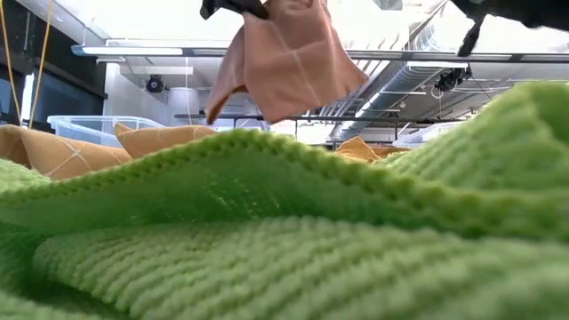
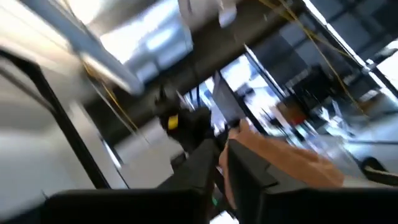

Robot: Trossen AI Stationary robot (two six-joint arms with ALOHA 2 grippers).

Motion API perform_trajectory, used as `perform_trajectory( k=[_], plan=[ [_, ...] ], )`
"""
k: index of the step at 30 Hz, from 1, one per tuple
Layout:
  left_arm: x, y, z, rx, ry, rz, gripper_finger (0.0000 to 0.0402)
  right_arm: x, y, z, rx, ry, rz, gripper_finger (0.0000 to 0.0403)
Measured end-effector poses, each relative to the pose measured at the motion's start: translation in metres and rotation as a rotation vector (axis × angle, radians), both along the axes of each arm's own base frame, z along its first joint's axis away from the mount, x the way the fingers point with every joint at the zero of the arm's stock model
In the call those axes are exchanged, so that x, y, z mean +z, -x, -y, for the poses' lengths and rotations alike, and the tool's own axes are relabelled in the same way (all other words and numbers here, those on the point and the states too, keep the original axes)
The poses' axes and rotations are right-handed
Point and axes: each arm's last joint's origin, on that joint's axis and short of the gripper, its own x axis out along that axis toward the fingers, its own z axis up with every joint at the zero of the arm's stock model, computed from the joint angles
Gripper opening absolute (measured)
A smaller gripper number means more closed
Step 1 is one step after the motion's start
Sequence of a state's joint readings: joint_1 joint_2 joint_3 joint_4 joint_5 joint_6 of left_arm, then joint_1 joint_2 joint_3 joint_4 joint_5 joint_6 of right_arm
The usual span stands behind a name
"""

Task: Sort towels by color in basket
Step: Put the brown kitchen towel into the right transparent bin

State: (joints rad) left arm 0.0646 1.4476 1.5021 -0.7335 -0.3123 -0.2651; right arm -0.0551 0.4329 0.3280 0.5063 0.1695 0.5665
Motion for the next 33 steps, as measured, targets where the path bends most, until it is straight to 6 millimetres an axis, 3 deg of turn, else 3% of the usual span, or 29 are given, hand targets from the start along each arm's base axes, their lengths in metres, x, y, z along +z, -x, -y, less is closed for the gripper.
perform_trajectory(
  k=[8, 14, 21, 27, 33],
  plan=[
    [-0.015, -0.012, -0.017, 0.022, 0.103, -0.026, 0.0000, 0.058, -0.049, 0.001, 0.009, 0.235, -0.414, 0.0187],
    [-0.011, -0.014, -0.024, 0.005, 0.105, 0.018, 0.0001, 0.080, -0.088, 0.004, 0.014, 0.391, -0.647, 0.0255],
    [0.000, -0.022, -0.026, -0.100, 0.107, 0.150, 0.0001, 0.084, -0.143, 0.008, -0.021, 0.602, -0.769, 0.0264],
    [0.009, -0.027, -0.025, -0.182, 0.082, 0.246, 0.0001, 0.080, -0.178, 0.012, -0.074, 0.619, -0.837, 0.0262],
    [0.014, -0.029, -0.023, -0.232, 0.036, 0.293, 0.0001, 0.072, -0.199, 0.012, -0.051, 0.615, -0.863, 0.0214]
  ],
)
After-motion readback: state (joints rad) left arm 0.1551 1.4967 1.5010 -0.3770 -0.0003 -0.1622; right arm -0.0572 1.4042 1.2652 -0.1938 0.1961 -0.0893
